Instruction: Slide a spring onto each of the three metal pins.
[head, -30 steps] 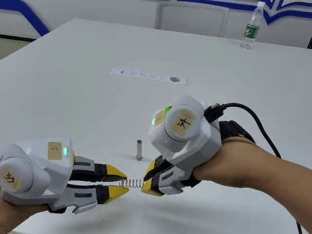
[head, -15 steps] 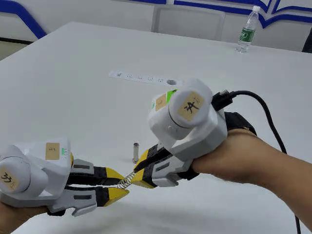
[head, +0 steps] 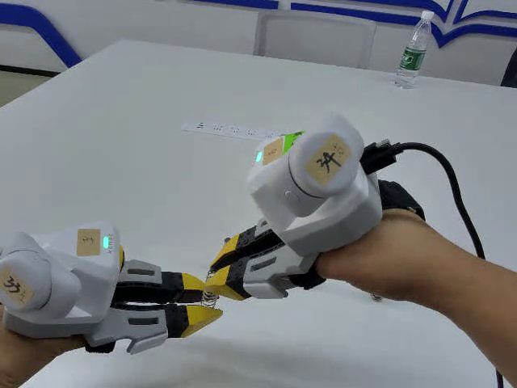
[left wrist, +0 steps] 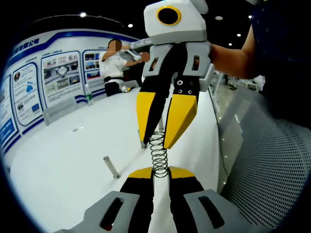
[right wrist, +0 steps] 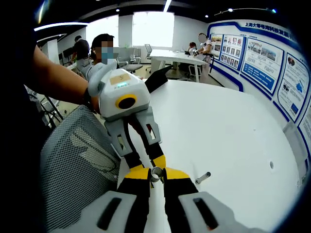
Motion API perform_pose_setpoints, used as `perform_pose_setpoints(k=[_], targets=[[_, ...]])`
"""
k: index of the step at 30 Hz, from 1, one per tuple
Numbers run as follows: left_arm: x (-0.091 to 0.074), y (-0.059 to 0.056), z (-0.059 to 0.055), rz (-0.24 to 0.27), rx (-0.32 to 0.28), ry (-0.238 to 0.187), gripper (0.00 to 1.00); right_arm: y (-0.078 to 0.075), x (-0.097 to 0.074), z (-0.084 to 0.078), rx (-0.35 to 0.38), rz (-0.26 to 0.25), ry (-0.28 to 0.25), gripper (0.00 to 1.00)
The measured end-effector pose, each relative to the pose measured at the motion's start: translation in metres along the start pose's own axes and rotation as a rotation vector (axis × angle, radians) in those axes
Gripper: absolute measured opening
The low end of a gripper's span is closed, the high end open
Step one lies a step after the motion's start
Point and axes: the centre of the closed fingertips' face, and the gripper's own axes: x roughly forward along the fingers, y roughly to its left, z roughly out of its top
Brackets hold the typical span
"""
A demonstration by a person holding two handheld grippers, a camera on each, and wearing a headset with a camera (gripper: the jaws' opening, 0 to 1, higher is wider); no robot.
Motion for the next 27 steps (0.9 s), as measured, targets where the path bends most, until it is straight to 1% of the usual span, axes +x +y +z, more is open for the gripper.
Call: perform_pose_setpoints(k=[5,12,16,19,22,24,27], targets=[[0.0,0.001,0.002,0.006,-0.007,-0.013,0.11,0.0,0.003,0.006,-0.002,-0.003,-0.017,0.11],[0.0,0.004,0.002,0.015,-0.005,-0.017,0.11,-0.001,0.005,0.006,-0.007,-0.014,-0.014,0.11],[-0.001,0.007,0.003,0.025,-0.02,-0.029,0.12,-0.006,0.002,0.005,-0.003,-0.032,-0.011,0.11],[-0.002,0.01,0.003,0.037,-0.037,-0.036,0.16,-0.011,0.0,0.005,-0.001,-0.046,-0.009,0.11],[-0.003,0.013,0.001,0.052,-0.056,-0.039,0.21,-0.017,-0.005,0.005,0.006,-0.062,-0.015,0.11],[-0.004,0.014,0.0,0.061,-0.066,-0.04,0.26,-0.024,-0.008,0.005,0.012,-0.079,-0.015,0.11],[-0.007,0.017,-0.003,0.071,-0.075,-0.039,0.29,-0.038,-0.014,0.005,0.02,-0.116,-0.021,0.11]])
